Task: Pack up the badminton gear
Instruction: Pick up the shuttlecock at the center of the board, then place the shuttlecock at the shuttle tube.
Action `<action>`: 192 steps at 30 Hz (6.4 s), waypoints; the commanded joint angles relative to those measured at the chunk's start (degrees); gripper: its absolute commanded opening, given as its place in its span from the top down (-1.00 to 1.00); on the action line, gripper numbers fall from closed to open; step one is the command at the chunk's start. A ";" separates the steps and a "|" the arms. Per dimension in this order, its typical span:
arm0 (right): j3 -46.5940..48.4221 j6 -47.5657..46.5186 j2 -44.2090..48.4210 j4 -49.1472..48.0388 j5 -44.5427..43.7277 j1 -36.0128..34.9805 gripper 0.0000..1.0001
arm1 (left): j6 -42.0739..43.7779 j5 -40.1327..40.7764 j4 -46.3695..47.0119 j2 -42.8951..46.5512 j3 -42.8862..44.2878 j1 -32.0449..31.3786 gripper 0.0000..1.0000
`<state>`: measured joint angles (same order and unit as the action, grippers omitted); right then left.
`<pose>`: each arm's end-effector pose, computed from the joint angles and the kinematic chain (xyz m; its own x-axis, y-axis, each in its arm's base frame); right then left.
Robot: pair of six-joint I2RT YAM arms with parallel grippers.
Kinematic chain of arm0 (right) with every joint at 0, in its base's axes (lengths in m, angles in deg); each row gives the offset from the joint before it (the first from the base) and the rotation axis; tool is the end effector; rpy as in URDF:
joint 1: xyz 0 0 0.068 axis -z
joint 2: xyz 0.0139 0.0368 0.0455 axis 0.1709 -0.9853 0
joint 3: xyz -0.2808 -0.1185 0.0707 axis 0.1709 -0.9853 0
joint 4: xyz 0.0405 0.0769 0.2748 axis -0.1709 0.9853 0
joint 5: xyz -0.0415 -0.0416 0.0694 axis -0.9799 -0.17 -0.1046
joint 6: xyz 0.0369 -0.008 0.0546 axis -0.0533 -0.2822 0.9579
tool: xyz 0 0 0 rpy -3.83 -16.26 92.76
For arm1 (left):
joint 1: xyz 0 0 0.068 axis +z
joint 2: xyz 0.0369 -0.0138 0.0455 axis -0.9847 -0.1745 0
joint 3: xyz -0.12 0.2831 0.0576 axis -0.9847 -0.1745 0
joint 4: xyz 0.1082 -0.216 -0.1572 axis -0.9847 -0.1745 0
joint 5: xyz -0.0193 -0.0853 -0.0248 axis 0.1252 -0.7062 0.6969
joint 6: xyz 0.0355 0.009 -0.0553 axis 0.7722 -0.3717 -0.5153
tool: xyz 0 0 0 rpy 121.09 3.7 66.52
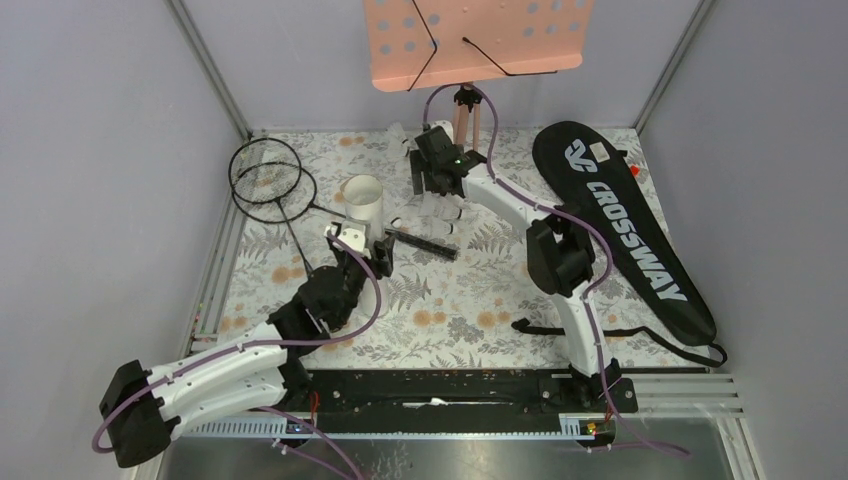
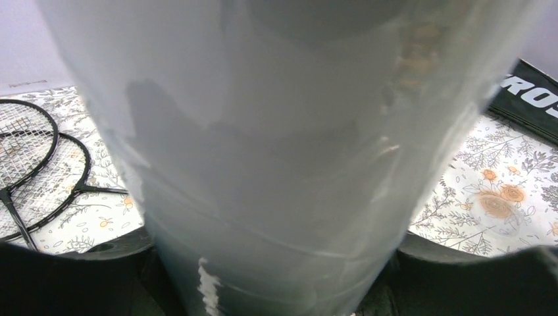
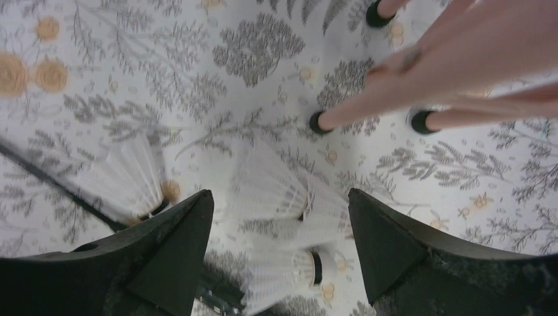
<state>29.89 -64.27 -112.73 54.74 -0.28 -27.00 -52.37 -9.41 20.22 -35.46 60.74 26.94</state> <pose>0.4667 0.3317 0.2589 -0.6297 -0.1148 -0.7683 -0.2365 0.9704 0.0488 0.1461 -0.1442 0.2905 -0.0158 -0.0333 -0.9993 0.3145 0.9485 -0.0366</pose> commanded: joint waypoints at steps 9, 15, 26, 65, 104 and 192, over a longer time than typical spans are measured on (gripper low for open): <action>18.66 3.21 -13.21 12.40 -16.02 -0.06 -0.40 | -3.25 -3.05 -5.48 2.44 -1.59 -0.12 -0.04; 20.17 3.22 -14.25 16.10 -14.62 -0.01 -0.26 | -3.25 -3.17 -5.68 2.18 -1.47 -0.11 -0.03; 18.89 4.34 -13.83 20.10 -11.87 -0.07 -0.07 | -3.43 -3.93 -5.57 3.13 -1.91 -0.14 -0.02; -5.28 -4.57 10.95 1.94 -20.04 -4.26 1.00 | -3.34 -5.25 -4.60 5.59 -2.82 -0.15 0.04; -15.67 11.58 50.62 -8.98 41.79 -8.43 1.00 | 3.60 -35.40 -12.82 1.40 1.54 -0.13 0.05; 31.97 -23.55 31.13 35.08 6.40 -26.29 -0.20 | 2.51 -34.87 -12.11 10.22 -1.76 -0.13 0.03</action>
<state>64.14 -88.21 -91.62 99.40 14.15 -52.86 -47.92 -45.26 9.95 -26.39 60.39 26.63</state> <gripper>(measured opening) 0.529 0.610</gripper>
